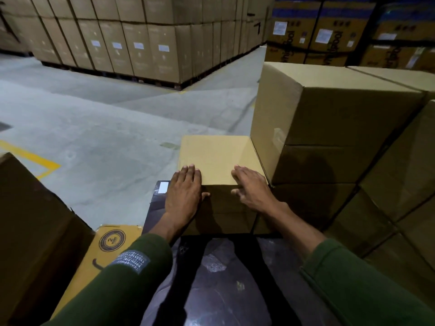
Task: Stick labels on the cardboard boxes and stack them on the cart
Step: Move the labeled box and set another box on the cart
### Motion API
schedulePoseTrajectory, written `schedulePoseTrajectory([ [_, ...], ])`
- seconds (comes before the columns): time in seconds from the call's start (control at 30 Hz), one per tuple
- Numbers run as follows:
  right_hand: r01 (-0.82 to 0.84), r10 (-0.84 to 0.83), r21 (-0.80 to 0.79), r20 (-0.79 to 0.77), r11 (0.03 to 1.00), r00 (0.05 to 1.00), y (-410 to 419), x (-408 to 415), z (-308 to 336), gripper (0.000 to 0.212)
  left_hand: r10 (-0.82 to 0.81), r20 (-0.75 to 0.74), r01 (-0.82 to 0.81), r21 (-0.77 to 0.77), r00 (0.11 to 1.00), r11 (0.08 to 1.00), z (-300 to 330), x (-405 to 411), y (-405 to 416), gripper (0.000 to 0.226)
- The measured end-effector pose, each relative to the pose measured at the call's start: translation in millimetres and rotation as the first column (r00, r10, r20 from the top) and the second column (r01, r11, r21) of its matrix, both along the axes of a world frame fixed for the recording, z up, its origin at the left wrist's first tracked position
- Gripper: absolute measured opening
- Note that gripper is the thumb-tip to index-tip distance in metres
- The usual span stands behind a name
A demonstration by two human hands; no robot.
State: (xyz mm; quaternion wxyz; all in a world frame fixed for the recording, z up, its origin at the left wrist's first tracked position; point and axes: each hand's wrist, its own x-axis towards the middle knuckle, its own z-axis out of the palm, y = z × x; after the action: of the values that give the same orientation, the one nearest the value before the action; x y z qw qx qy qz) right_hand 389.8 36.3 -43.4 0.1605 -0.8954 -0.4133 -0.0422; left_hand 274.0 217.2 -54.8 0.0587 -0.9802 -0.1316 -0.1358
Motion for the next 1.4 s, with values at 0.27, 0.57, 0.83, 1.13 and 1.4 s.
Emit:
schedulePoseTrajectory([
  [0.27, 0.011, -0.012, 0.003, 0.026, 1.0, 1.0, -1, -3, 1, 0.046, -0.016, 0.0, 0.016, -0.027, 1.0, 1.0, 0, -2, 1, 0.076],
  [0.57, 0.027, -0.027, -0.004, 0.063, 1.0, 0.998, 0, -9, 2, 0.043, -0.03, 0.002, 0.03, -0.032, 1.0, 0.999, 1, -6, 0, 0.075],
  [0.83, 0.021, -0.021, 0.033, -0.017, 0.999, 1.0, -4, -6, 1, 0.055, -0.01, -0.016, 0.01, -0.026, 1.0, 1.0, 4, -5, -6, 0.076],
  [1.13, 0.003, 0.002, 0.054, -0.091, 0.999, 0.996, -9, -3, 2, 0.062, 0.004, -0.058, -0.006, -0.032, 0.998, 0.999, 7, -6, -14, 0.077],
  [1.4, -0.018, 0.018, -0.021, -0.025, 1.0, 1.0, -9, -5, 1, 0.074, 0.019, -0.137, -0.036, -0.127, 0.99, 0.991, 14, -28, -12, 0.081],
])
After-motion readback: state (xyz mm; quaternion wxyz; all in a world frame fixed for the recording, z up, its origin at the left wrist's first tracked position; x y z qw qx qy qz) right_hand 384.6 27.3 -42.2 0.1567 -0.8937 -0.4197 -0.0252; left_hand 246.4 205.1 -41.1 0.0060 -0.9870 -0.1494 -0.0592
